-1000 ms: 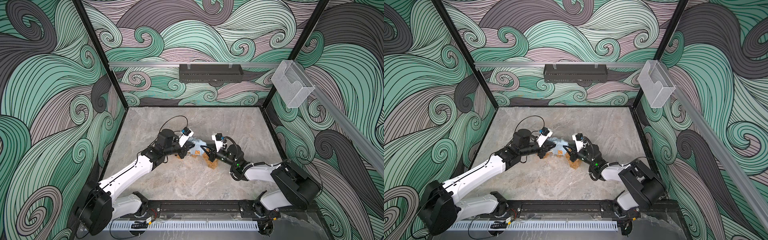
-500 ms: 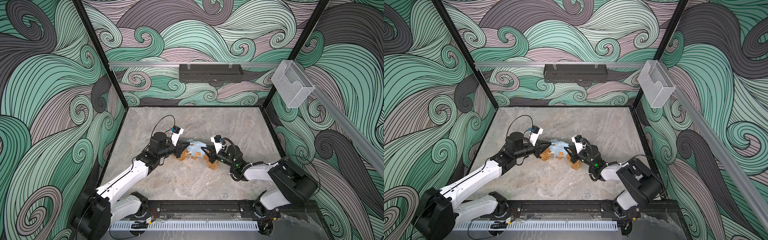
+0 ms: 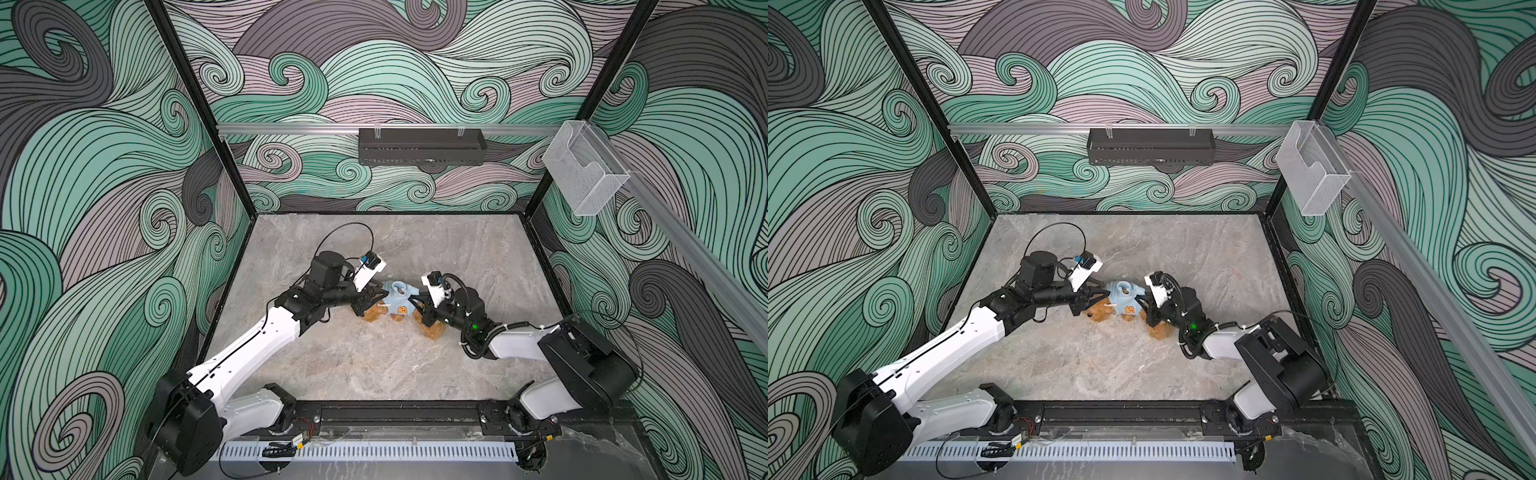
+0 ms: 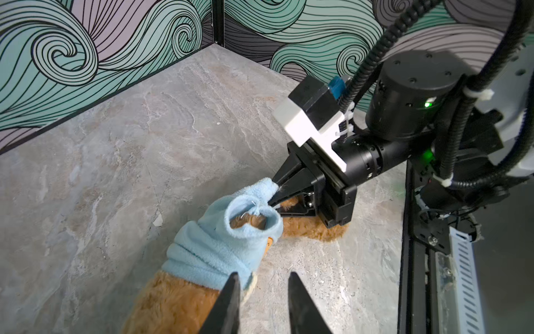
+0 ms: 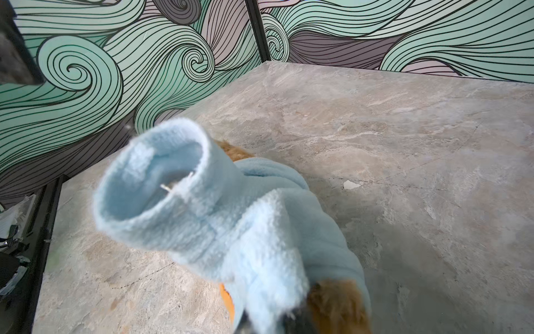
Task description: Dress the teddy bear
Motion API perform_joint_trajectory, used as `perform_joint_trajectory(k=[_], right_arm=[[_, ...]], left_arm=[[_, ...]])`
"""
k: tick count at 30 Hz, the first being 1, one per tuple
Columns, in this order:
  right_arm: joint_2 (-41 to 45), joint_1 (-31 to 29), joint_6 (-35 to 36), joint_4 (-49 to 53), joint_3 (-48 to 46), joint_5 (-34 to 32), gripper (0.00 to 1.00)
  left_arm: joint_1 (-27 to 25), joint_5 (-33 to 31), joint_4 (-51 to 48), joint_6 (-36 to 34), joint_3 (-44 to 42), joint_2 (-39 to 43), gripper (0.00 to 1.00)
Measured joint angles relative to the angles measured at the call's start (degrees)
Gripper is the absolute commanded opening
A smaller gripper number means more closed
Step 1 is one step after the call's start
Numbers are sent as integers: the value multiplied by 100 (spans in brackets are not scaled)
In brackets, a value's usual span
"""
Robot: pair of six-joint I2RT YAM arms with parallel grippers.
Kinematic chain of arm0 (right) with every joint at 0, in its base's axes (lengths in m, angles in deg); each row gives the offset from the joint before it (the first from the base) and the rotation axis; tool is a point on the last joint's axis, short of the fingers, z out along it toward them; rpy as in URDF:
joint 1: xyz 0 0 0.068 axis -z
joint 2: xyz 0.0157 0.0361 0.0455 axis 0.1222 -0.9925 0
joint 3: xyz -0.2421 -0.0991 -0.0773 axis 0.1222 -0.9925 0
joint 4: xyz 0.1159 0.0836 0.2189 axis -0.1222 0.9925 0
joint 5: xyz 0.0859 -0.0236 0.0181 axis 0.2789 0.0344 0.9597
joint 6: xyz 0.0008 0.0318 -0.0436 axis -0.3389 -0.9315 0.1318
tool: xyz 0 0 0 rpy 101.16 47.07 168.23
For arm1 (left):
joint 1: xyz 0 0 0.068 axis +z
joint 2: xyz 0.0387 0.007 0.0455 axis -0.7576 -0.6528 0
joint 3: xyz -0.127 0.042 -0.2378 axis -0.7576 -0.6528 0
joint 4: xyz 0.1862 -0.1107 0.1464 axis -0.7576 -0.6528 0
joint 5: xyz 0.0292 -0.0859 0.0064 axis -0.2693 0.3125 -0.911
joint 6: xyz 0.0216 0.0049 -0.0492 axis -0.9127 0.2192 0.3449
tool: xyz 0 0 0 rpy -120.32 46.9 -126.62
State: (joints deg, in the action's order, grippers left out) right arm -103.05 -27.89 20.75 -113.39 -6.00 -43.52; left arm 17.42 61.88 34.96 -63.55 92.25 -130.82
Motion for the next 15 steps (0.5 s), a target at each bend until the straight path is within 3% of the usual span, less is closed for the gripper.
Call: perform_joint_trajectory(k=[7,15], right_arm=[[168,-24,297,216,13,59,0],[181,-105,415,225,13,79,0]], left_arm=[[-597,-461,-953,-896,955,-682,11],[-704,-656,-1585,-1467,1650,-1515,9]])
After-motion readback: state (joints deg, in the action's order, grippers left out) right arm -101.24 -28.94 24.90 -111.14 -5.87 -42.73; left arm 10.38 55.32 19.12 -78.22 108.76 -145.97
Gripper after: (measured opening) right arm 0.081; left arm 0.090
